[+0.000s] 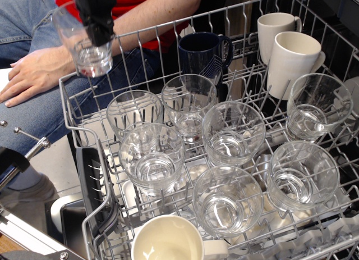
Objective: Pick up glass cup
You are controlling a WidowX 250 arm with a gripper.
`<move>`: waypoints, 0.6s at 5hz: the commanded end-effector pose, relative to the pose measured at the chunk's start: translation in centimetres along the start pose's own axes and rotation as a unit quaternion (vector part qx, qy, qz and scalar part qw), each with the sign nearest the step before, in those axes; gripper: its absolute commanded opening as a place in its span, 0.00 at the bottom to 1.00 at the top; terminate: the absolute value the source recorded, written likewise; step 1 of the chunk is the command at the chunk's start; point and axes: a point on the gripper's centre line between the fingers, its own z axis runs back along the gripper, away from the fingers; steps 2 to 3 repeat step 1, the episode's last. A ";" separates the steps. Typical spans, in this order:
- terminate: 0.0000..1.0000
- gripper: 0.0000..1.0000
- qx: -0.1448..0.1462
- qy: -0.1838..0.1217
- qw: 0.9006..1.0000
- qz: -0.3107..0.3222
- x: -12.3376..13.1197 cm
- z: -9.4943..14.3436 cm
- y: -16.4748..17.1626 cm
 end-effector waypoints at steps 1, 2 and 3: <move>1.00 0.00 0.053 -0.063 0.997 -0.013 1.8 7.1 2.7; 1.00 0.00 0.053 -0.063 0.997 -0.013 1.8 7.1 2.7; 1.00 0.00 0.053 -0.063 0.997 -0.013 1.8 7.1 2.7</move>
